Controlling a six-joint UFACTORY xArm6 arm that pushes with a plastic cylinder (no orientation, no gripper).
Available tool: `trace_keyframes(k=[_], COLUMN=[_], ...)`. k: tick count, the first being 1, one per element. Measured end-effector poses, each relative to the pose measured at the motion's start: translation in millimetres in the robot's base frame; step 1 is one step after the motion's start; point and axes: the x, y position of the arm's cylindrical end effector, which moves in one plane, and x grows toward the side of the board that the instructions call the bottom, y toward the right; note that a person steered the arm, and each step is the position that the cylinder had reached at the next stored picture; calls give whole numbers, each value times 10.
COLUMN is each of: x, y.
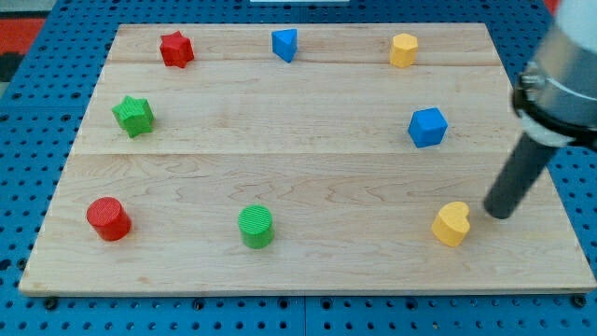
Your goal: Move the yellow heart up and a bit left
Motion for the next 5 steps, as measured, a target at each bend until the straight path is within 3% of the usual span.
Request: trace_keyframes(k=[2, 5], x=[696, -151], y=[-152, -1050])
